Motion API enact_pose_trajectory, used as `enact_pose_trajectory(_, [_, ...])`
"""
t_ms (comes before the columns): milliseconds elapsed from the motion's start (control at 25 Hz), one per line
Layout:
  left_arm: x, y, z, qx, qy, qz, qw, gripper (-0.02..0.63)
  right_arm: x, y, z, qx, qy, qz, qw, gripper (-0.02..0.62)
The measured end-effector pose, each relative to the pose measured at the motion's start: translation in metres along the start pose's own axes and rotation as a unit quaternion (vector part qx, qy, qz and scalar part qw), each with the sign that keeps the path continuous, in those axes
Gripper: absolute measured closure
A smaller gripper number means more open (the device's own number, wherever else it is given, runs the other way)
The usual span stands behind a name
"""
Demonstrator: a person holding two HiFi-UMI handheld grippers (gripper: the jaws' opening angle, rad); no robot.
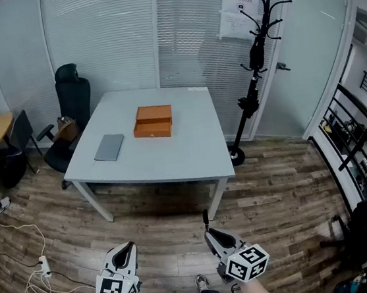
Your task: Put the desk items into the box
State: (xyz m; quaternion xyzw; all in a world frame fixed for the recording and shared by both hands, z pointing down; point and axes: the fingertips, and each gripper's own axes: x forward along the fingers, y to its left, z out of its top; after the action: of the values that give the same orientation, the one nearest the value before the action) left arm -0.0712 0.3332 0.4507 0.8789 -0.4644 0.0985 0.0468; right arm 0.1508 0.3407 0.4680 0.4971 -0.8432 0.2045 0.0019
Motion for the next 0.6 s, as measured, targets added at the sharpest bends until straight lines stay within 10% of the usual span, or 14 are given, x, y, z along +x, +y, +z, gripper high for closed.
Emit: enact_pose_trajectory(600, [-0.039, 0.004, -0.023, -0.003, 0.002, -0.027, 0.9996, 0.577, -0.016, 0.035, -0.013, -0.002, -0.017, -0.034, 0.999, 0.538])
